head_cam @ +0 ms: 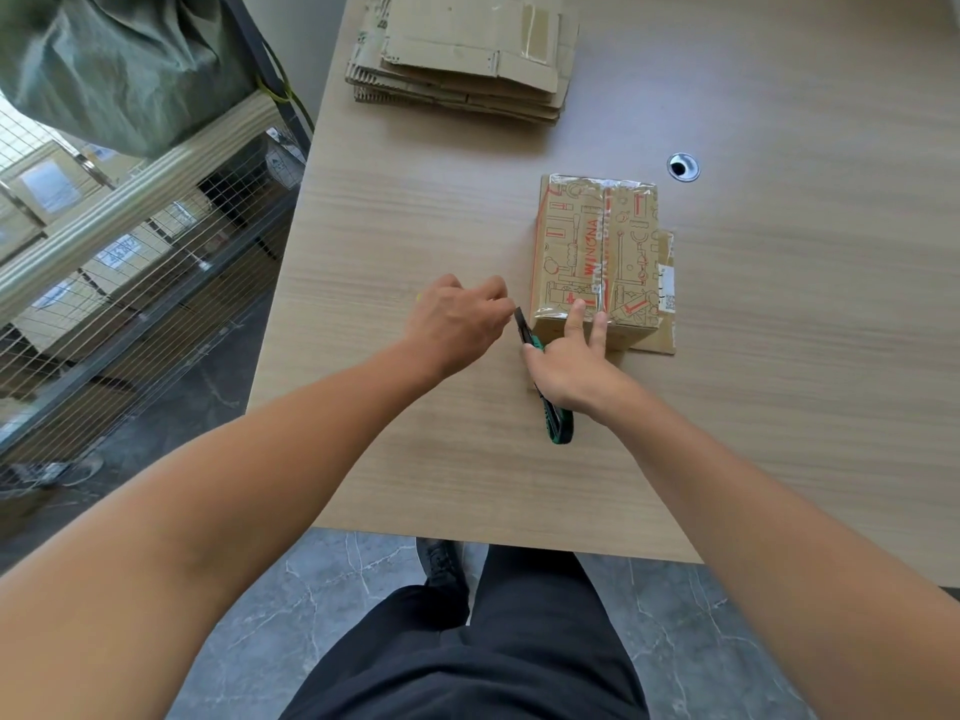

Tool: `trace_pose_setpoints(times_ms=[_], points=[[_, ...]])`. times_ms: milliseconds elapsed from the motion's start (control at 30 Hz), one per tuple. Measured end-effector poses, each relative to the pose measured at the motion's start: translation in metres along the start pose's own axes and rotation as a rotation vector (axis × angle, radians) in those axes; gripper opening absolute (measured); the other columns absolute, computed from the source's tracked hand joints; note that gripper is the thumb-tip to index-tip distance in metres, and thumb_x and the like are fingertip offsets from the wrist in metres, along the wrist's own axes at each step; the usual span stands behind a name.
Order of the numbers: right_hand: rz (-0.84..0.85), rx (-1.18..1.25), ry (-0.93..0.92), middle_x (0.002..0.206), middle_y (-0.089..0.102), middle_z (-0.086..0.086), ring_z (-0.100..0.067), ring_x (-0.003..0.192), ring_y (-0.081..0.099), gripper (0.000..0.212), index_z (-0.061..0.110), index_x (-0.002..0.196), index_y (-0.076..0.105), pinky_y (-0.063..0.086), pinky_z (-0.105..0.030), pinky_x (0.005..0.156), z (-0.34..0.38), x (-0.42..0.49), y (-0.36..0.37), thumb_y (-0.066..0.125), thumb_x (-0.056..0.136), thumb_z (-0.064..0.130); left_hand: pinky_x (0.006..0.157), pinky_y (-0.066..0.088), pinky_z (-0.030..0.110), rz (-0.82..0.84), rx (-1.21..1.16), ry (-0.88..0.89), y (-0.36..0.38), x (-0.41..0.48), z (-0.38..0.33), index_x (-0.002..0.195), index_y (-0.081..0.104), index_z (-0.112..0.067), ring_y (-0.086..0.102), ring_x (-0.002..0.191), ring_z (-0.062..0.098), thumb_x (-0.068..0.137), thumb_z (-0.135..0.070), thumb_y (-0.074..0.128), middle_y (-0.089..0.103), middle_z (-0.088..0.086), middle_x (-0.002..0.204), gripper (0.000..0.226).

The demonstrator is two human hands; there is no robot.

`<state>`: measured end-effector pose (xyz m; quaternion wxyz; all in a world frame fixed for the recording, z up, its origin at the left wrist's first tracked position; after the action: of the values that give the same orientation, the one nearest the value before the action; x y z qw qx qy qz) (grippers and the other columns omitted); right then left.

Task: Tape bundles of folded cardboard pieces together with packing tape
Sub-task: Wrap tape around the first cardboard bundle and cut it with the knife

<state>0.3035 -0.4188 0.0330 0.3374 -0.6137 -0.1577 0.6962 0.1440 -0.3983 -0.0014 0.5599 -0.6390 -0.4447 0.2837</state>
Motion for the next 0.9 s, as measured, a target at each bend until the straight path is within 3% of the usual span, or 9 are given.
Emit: trace_pose_setpoints(times_ms=[133,233,333,500,600,667,733,800,900], points=[[-0.052,-0.162,0.056,0.150,-0.054,0.005,-0.027,0.142,-0.046,0.060,0.003,0.131,0.063,0.014,-0.076,0.114,-0.010,0.012,0.015,0.032,0.107,0.048,0.070,0.046,0.040,-0.060,-0.052,-0.039,-0.008,-0.003,-0.006,0.094,0.068,-0.010,0.055,0.060,0.034,0.101,-0.024,0.056,0.068,0.003,0.107,0.019],[-0.116,-0.244,0.034,0.140,-0.063,0.009,-0.024,0.138,-0.052,0.053,0.008,0.109,0.074,0.016,-0.086,0.103,-0.024,0.017,0.033,0.042,0.104,0.050,0.067,0.043,0.036,-0.237,-0.050,-0.097,-0.021,-0.005,0.006,0.089,0.069,-0.013,0.058,0.063,0.029,0.097,-0.027,0.063,0.069,0.000,0.101,0.017],[-0.192,-0.270,-0.060,0.148,-0.057,0.006,-0.027,0.140,-0.049,0.052,0.015,0.092,0.071,0.006,-0.084,0.107,-0.033,0.017,0.040,0.040,0.103,0.055,0.071,0.041,0.040,-0.140,0.020,-0.046,-0.021,-0.019,0.028,0.089,0.070,-0.014,0.060,0.076,0.032,0.095,-0.027,0.067,0.069,0.001,0.099,0.014],[-0.549,-0.231,-0.266,0.168,-0.018,-0.009,-0.034,0.153,-0.024,0.037,0.019,0.085,0.055,0.000,-0.075,0.113,-0.053,0.005,0.052,0.044,0.104,0.049,0.064,0.043,0.039,-0.092,0.123,-0.001,0.005,-0.089,0.059,0.083,0.073,-0.013,0.062,0.076,0.031,0.087,-0.019,0.079,0.071,0.005,0.096,0.009],[-0.697,-0.185,-0.339,0.146,0.045,-0.018,-0.039,0.141,0.039,0.039,0.011,0.090,0.062,0.021,-0.065,0.114,-0.057,-0.008,0.075,0.045,0.103,0.044,0.065,0.048,0.042,-0.115,0.073,-0.072,0.024,-0.120,0.060,0.093,0.075,-0.012,0.063,0.078,0.033,0.085,-0.017,0.080,0.071,0.008,0.102,0.011],[-0.565,-0.089,-0.333,0.100,0.062,-0.004,-0.028,0.092,0.061,0.042,0.013,0.093,0.054,0.039,-0.053,0.096,-0.044,-0.011,0.087,0.034,0.105,0.048,0.069,0.053,0.046,-0.062,-0.001,-0.142,0.037,-0.129,0.053,0.101,0.074,-0.007,0.063,0.081,0.036,0.085,-0.009,0.078,0.068,0.016,0.109,0.017],[-0.351,0.037,-0.287,0.081,0.054,0.004,-0.023,0.071,0.054,0.032,0.019,0.095,0.042,0.042,-0.046,0.080,-0.021,-0.006,0.100,0.034,0.105,0.047,0.075,0.055,0.051,-0.015,-0.097,-0.247,0.041,-0.136,0.046,0.108,0.072,-0.003,0.063,0.089,0.041,0.087,-0.004,0.072,0.063,0.022,0.118,0.021],[-0.250,0.106,-0.257,0.091,0.058,-0.003,-0.032,0.082,0.058,0.025,0.016,0.102,0.040,0.046,-0.047,0.079,0.002,0.003,0.108,0.038,0.103,0.041,0.088,0.054,0.049,-0.010,-0.201,-0.341,0.041,-0.138,0.043,0.117,0.069,-0.002,0.062,0.101,0.042,0.088,-0.001,0.070,0.058,0.024,0.125,0.029],[-0.297,0.067,-0.254,0.116,0.057,-0.016,-0.040,0.106,0.056,0.031,0.007,0.117,0.043,0.045,-0.050,0.089,0.033,0.020,0.126,0.045,0.100,0.033,0.105,0.046,0.046,-0.002,-0.329,-0.406,0.038,-0.145,0.043,0.129,0.063,0.001,0.058,0.117,0.041,0.089,-0.001,0.070,0.053,0.024,0.132,0.042]])
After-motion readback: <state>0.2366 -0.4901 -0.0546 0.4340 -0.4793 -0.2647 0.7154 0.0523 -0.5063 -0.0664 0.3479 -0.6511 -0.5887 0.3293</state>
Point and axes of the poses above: each hand's wrist, its own x-axis towards the middle knuckle, its own y-axis out of the palm, z = x × y, the point moved 1 cm from there along x, towards the middle knuckle
